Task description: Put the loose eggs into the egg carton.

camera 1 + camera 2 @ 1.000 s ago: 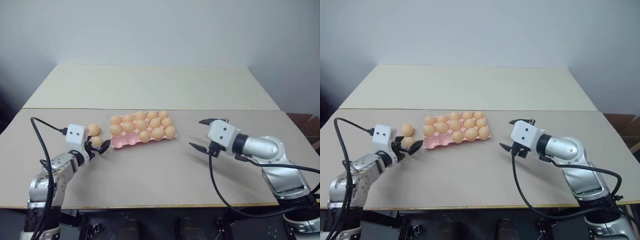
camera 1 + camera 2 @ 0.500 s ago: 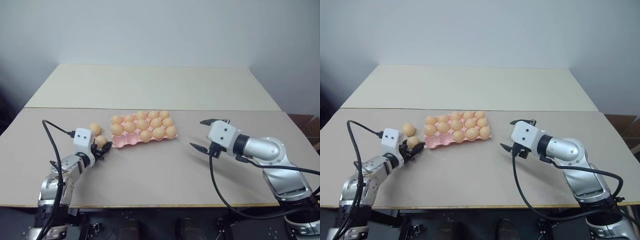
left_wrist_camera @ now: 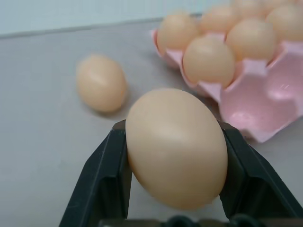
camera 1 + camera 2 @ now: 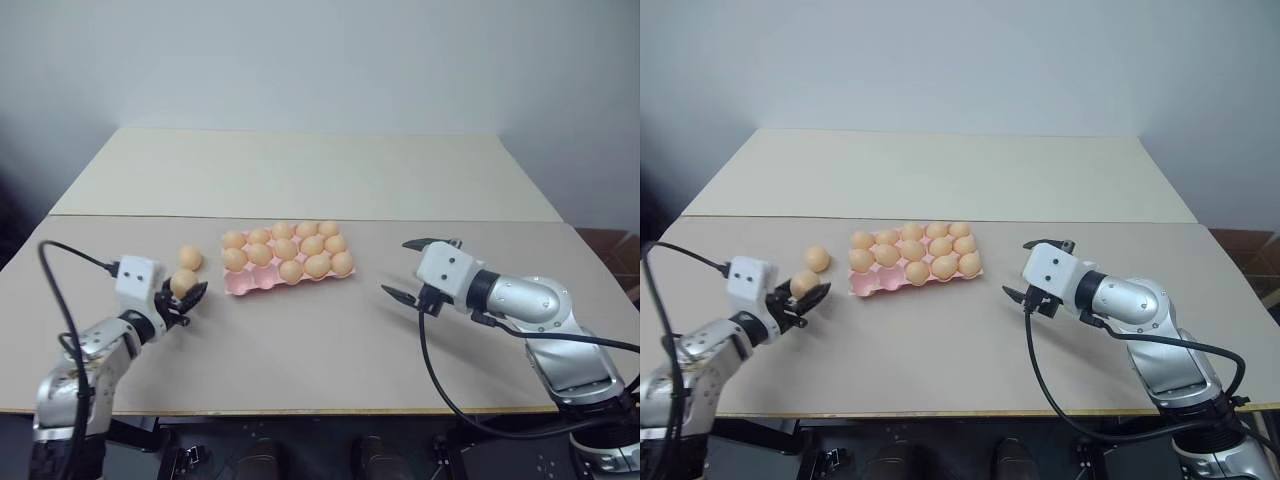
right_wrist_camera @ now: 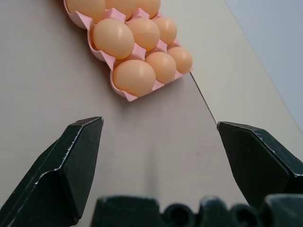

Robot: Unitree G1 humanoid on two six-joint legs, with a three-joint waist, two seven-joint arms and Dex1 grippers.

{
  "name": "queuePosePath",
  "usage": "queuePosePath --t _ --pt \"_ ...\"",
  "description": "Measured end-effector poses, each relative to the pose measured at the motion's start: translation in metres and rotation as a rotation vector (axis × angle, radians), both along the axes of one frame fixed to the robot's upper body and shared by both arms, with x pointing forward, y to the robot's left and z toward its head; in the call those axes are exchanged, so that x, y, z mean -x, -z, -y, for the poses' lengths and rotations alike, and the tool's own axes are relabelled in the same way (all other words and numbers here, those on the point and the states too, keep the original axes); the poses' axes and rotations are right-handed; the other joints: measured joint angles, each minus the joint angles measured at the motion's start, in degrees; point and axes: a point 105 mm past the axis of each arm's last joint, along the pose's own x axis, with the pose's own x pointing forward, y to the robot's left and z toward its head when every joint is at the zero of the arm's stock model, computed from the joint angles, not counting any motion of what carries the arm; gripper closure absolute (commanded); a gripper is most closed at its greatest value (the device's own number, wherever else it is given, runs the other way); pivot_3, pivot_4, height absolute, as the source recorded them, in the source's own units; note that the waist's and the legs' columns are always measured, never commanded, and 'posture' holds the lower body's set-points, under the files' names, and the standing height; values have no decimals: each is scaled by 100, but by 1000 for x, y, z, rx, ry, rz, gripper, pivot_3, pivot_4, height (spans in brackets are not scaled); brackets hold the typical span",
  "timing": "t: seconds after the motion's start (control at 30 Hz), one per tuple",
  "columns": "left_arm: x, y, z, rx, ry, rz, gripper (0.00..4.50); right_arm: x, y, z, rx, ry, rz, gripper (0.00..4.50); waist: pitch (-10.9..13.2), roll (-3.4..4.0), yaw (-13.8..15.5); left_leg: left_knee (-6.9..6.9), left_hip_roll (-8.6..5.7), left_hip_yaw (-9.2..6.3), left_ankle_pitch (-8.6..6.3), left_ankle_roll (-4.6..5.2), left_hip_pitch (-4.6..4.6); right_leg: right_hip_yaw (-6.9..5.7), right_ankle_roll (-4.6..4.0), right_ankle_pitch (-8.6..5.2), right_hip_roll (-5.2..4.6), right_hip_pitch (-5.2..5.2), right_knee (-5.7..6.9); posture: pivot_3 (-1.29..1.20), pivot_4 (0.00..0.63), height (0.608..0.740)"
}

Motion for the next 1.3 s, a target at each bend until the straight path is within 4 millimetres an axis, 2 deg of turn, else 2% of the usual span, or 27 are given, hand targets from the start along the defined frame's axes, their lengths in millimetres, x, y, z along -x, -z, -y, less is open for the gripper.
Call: queuePosePath --t 0.1,0.17,0.23,0.33,0.5,0.6,0.7,0.8,0.93,0.97,1.13,1.2,1.3 --pt "-6 -32 22 67 124 101 2177 -1 -1 -1 -8 7 9 0 0 -1 24 11 -1 -3 2 -3 -3 -4 3 3 0 6 0 0 150 740" --pt "-11 -44 40 65 210 134 2177 -3 -1 -1 -14 16 14 0 -1 -1 9 12 -5 -1 2 -3 -1 1 6 4 1 8 0 0 150 740" --pt "-18 -43 56 49 285 116 2177 -4 -2 0 -19 28 24 0 -1 -2 -6 12 -6 -1 3 -2 0 3 6 5 3 8 0 0 150 740" --pt "-33 -34 69 30 341 64 2177 -4 -1 3 -17 46 30 0 -1 -2 -16 10 -4 -3 3 -1 -4 3 31 20 9 4 -1 0 150 740" --pt "-43 -24 78 -1 395 28 2177 -1 4 18 -18 104 29 0 -1 -3 -36 5 -5 -2 2 -1 -12 6 39 24 8 -3 -6 0 150 740" --pt "-43 -18 79 3 416 4 2177 1 1 25 -24 139 47 0 -1 -3 -38 5 -4 -3 2 -1 -15 4 39 24 8 -6 -6 0 150 740" --pt "-42 -15 81 -12 438 -10 2177 3 2 24 -25 141 45 0 -1 -2 -36 6 -4 -3 2 -1 -14 4 36 22 8 -5 -4 0 150 740" --pt "-40 -13 83 -29 470 -22 1481 4 1 23 -26 141 51 0 -1 -3 -32 8 -4 -3 3 -1 -12 4 24 15 7 -3 -4 0 150 740" --pt "-39 -13 83 -34 478 -26 201 4 1 22 -28 142 52 0 -1 -3 -24 8 -4 -3 3 -1 -14 5 29 19 7 -4 -4 0 150 740" --pt "-39 -12 83 -38 473 -27 39 4 1 22 -27 144 53 0 -1 -3 -24 8 -4 -3 3 -1 -14 5 32 20 7 -4 -4 0 150 740" --pt "-40 -12 78 -49 442 -13 39 2 0 23 -25 149 59 0 -1 -3 -33 8 -4 -3 2 -1 -15 6 34 21 7 -4 -5 0 150 740" --pt "-37 -9 69 -41 416 -18 39 2 1 23 -24 149 58 0 -1 -2 -53 8 -3 -3 2 -1 -15 5 34 21 8 -5 -4 0 150 740" --pt "-23 -12 45 -9 360 -6 39 2 2 22 -24 148 54 0 -1 -2 -107 6 1 -3 2 -1 -15 5 34 21 8 -9 -3 0 150 740"
